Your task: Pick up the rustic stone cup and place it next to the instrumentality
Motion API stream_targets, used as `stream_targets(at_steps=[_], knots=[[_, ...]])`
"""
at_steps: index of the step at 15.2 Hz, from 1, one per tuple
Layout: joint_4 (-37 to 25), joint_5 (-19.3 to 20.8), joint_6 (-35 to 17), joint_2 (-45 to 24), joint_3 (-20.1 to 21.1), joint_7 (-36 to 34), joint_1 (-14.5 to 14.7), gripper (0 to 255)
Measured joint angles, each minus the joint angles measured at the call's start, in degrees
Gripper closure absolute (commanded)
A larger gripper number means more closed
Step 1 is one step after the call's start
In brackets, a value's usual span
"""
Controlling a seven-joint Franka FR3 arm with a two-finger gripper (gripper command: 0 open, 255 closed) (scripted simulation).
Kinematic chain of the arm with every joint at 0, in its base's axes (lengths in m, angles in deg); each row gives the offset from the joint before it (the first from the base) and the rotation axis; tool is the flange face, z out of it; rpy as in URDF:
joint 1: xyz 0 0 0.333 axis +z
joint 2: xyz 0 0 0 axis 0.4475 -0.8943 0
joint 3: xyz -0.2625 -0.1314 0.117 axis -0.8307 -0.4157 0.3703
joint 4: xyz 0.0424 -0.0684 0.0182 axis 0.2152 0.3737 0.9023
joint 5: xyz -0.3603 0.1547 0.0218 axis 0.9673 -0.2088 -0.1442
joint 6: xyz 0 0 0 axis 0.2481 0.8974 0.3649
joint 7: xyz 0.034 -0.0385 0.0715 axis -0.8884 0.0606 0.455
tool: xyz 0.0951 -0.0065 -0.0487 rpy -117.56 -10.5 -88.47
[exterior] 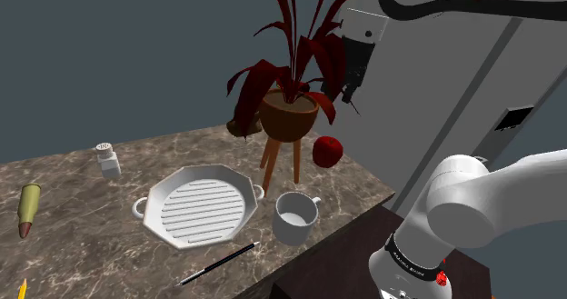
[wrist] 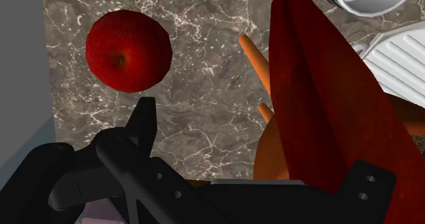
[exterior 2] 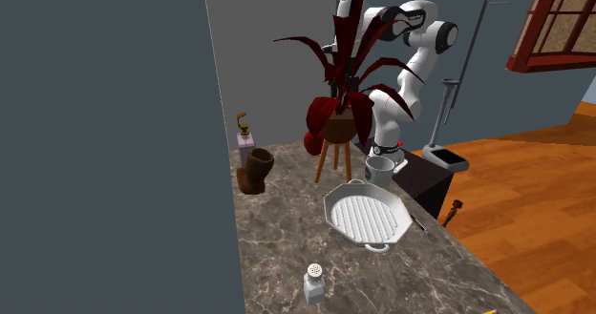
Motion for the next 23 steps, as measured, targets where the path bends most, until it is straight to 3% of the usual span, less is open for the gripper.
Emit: stream_targets(at_steps=[4,13,23], knots=[[-0.5,0.7,-3.4,-3.5,-0.8,1.8,0.1,0],[-7.1,2.8,-17.4,-21.7,-4.5,10.3,0.5,0],[-21.9,1.7,-26.3,-43.0,-6.6,19.4,0.9,0]])
